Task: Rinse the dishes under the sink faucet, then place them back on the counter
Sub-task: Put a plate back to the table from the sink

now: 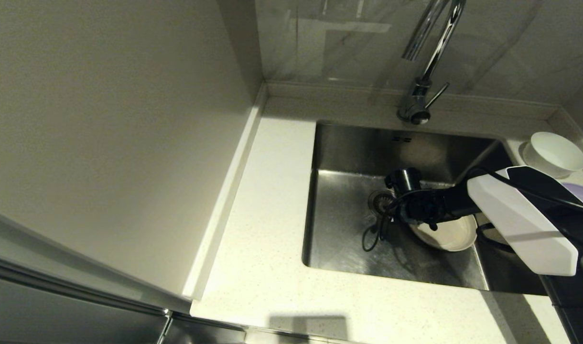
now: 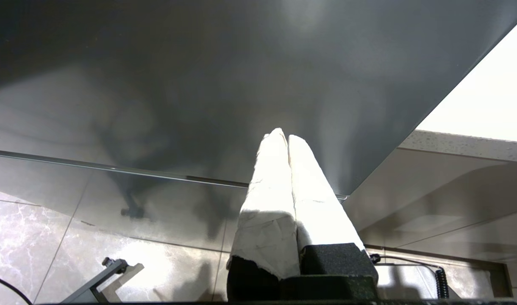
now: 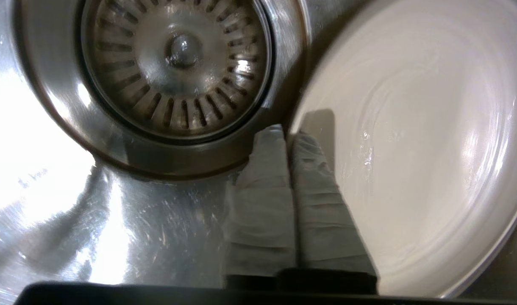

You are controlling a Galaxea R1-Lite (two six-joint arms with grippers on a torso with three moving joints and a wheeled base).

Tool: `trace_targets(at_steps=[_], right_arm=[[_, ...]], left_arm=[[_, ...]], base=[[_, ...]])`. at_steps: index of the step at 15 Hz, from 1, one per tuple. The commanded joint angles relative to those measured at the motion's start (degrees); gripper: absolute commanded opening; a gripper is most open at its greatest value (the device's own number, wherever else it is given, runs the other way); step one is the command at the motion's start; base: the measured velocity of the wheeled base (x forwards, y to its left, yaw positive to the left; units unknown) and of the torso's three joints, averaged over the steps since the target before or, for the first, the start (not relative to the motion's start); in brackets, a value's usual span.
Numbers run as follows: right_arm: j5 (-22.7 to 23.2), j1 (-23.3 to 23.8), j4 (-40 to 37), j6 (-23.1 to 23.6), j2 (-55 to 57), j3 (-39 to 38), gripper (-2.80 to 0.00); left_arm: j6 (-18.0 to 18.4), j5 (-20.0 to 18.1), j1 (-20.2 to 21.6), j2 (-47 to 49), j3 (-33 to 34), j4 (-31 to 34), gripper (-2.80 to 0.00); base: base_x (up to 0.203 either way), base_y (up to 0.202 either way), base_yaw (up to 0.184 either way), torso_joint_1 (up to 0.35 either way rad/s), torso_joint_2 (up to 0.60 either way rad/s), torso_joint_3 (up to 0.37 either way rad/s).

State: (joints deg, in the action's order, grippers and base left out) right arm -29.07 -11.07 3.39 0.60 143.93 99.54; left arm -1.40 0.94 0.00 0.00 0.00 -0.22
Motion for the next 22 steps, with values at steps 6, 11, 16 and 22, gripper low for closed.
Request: trace_targets(at_steps=[6, 11, 16, 22], right_arm=[[-0.2, -1.1, 0.1, -0.2, -10.2, -4.3, -2.8], [-0.1, -4.5, 1.9, -0.4, -21.6, -18.5, -2.8], [12.7, -6.9, 12.7, -0.7, -31.9, -32.0, -2.8], [31.6, -7.3, 20.9, -15.1, -37.5, -33.1, -2.8]], left_arm=[[0.0, 0.0, 0.0, -0.1, 0.0, 0.0, -2.8], [0.0, 0.0, 0.0, -0.1, 0.0, 0.0, -2.8], [0.0, 0.0, 0.0, -0.1, 0.0, 0.0, -2.8], [0.0, 0.0, 0.0, -0.1, 0.0, 0.0, -2.8]], base=[[0.0, 0.0, 0.0, 0.0, 0.0, 0.0], [0.0, 0.0, 0.0, 0.0, 0.0, 0.0], [0.0, 0.0, 0.0, 0.0, 0.0, 0.0], [0.0, 0.0, 0.0, 0.0, 0.0, 0.0]])
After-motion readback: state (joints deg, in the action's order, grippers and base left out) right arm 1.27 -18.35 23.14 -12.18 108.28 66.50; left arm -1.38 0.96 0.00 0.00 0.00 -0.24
